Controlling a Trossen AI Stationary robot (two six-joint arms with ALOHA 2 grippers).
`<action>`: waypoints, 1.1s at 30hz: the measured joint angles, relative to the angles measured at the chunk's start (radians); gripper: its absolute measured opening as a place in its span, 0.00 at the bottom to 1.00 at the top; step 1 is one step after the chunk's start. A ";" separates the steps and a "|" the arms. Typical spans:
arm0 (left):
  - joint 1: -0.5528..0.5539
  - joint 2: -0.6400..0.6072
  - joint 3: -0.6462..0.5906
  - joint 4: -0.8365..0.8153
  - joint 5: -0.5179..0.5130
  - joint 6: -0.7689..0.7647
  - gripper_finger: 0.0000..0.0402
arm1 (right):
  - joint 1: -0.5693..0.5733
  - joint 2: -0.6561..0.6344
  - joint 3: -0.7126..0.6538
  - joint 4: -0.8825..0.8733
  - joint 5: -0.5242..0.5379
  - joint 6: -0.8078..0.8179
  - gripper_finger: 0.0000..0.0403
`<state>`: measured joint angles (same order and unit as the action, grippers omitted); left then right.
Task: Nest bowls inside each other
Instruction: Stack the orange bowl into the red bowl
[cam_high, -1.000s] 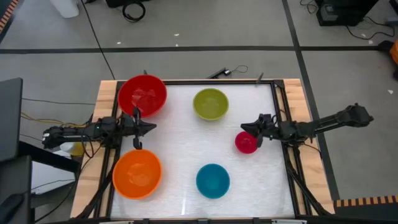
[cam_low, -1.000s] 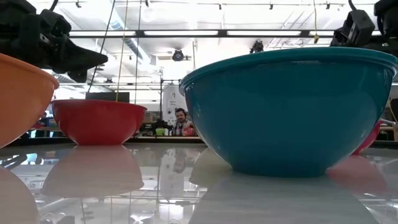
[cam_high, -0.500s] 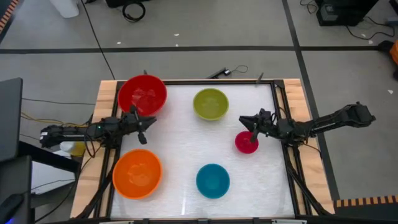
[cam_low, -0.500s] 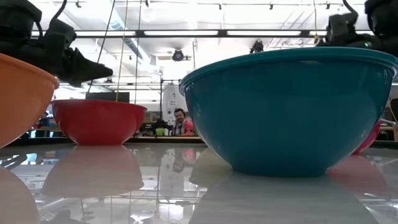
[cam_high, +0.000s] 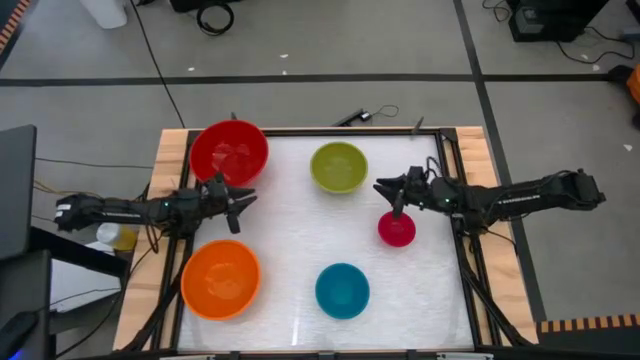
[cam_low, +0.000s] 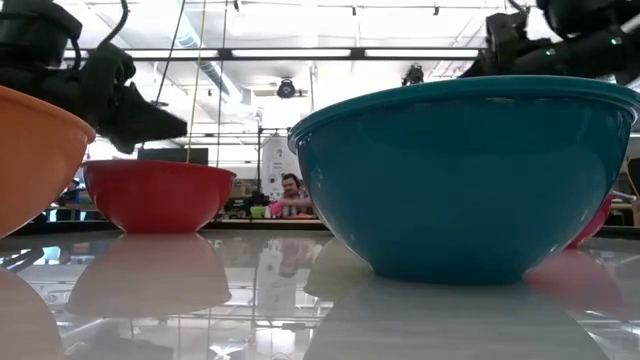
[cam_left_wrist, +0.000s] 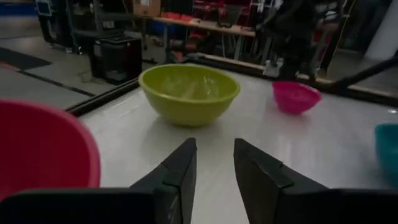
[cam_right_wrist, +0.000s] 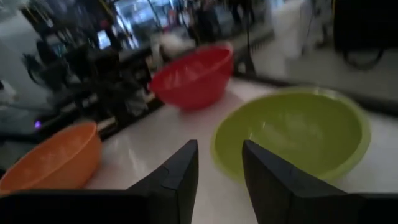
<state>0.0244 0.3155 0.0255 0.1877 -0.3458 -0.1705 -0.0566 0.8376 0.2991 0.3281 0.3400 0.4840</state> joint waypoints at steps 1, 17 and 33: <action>-0.003 0.000 0.012 0.000 0.000 -0.003 0.28 | -0.004 0.008 0.032 -0.062 -0.024 0.018 0.33; -0.003 0.308 0.223 -0.063 0.001 0.052 0.42 | 0.040 0.212 0.361 -0.618 -0.082 0.162 0.33; -0.003 0.538 0.409 -0.169 0.010 0.052 0.42 | 0.083 0.554 0.579 -0.646 -0.125 0.139 0.33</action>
<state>0.0212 0.8535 0.4350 0.0189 -0.3355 -0.1182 0.0267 1.3911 0.8785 -0.3178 0.2150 0.6229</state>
